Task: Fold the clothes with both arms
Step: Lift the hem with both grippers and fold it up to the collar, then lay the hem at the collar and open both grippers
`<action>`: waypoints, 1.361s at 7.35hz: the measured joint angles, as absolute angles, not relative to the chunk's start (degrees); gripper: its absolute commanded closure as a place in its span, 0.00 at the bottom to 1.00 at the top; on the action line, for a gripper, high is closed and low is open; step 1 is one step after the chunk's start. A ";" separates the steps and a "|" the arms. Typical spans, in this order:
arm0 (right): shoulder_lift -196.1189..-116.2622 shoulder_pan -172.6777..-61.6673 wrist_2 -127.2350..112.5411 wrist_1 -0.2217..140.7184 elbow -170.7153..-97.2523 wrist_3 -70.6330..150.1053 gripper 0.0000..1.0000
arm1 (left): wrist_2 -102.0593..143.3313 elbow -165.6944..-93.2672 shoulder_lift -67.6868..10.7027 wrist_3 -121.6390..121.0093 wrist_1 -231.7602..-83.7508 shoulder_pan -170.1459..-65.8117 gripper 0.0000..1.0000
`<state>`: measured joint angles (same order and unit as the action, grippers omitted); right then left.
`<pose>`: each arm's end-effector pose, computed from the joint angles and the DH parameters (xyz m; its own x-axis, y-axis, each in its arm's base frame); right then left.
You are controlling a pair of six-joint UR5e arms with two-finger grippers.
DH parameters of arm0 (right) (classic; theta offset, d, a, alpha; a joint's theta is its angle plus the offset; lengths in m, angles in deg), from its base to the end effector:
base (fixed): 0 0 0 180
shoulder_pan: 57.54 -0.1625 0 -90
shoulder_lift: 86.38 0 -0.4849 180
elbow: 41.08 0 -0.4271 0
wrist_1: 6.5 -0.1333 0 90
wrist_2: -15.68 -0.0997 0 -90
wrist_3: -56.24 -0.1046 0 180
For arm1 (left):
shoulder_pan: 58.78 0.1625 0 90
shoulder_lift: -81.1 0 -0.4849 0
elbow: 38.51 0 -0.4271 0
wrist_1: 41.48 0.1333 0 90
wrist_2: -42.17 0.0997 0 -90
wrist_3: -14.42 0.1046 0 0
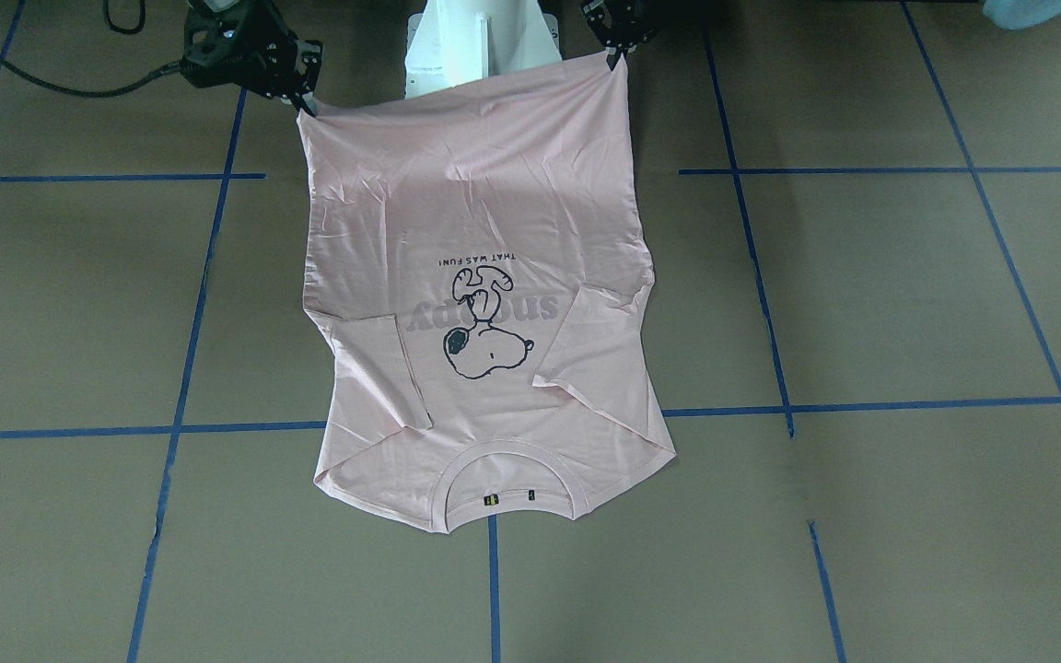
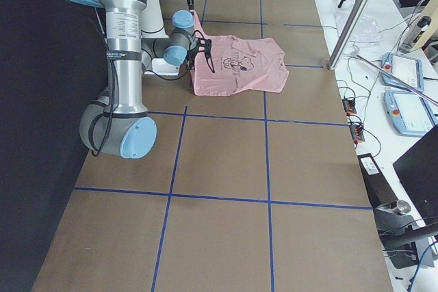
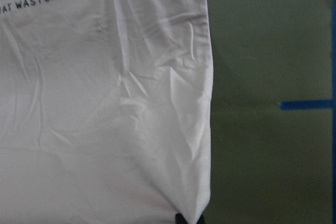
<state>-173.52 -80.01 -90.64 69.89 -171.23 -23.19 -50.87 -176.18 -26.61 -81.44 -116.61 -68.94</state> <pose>-0.3994 -0.2776 0.3274 0.5273 0.0276 0.8492 -0.0542 0.9985 0.0012 0.4396 -0.2086 0.2256 0.6088 -0.2127 -0.7643 0.1991 0.9735 -0.1123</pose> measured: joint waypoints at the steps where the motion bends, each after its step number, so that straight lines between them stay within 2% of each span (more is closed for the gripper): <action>1: -169.90 -85.23 -92.29 69.63 -166.66 -19.35 1.00 | -50.82 -173.27 -28.14 -78.00 -117.00 -73.13 1.00; 4: -158.67 -96.08 -93.74 69.40 -154.34 -13.41 1.00 | -51.05 -163.49 -31.65 -70.76 -121.72 -83.87 1.00; 7: -147.71 -102.90 -94.79 69.35 -140.65 -11.23 1.00 | -51.11 -147.94 -37.03 -64.56 -130.40 -93.80 1.00; 10: -139.95 -105.56 -95.00 69.19 -127.86 -10.04 1.00 | -51.08 -134.09 -39.78 -62.83 -142.64 -97.65 1.00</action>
<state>-139.95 -105.56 -95.00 69.19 -127.86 -10.04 -51.08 -134.09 -39.78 -62.83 -142.64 -97.65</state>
